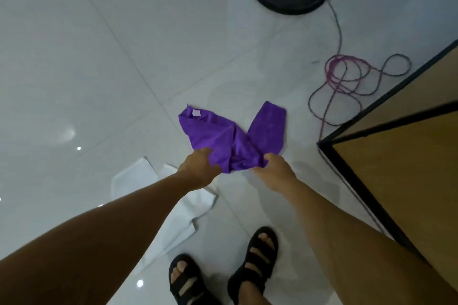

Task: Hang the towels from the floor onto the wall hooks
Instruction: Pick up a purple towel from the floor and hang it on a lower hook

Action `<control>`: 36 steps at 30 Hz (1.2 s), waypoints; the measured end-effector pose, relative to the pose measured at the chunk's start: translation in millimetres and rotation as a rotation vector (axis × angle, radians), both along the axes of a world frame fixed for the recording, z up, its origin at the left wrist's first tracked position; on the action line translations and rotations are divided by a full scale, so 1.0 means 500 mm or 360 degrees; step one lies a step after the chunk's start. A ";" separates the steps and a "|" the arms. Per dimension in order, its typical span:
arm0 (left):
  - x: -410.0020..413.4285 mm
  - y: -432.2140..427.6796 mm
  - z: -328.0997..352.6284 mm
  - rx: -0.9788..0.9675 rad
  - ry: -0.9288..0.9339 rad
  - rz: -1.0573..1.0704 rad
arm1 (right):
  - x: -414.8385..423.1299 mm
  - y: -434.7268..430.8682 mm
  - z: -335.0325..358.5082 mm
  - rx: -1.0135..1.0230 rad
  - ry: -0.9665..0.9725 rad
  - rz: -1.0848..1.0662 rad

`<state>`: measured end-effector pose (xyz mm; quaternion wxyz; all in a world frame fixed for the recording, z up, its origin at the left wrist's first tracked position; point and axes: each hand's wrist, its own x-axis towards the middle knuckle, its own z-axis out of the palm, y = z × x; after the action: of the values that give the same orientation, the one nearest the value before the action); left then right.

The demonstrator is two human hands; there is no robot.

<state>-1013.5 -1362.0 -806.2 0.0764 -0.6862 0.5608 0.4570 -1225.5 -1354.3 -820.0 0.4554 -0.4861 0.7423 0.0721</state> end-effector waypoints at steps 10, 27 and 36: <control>0.014 -0.030 -0.445 -0.0033 -0.0028 0.0131 | 0.054 -0.073 -0.466 -0.0145 0.0192 -0.0043; -0.015 0.016 0.037 0.0861 0.0790 0.1163 | 0.101 -0.042 0.117 -0.0110 -0.1175 -0.1025; -0.084 -0.052 0.551 0.0291 0.1044 0.1373 | 0.020 -0.017 0.641 -0.0209 -0.1259 -0.0919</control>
<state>-1055.3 -1388.1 -530.6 -0.2374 -0.6659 0.1810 0.6836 -1215.6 -1363.0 -499.5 0.6722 -0.2783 0.6199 -0.2940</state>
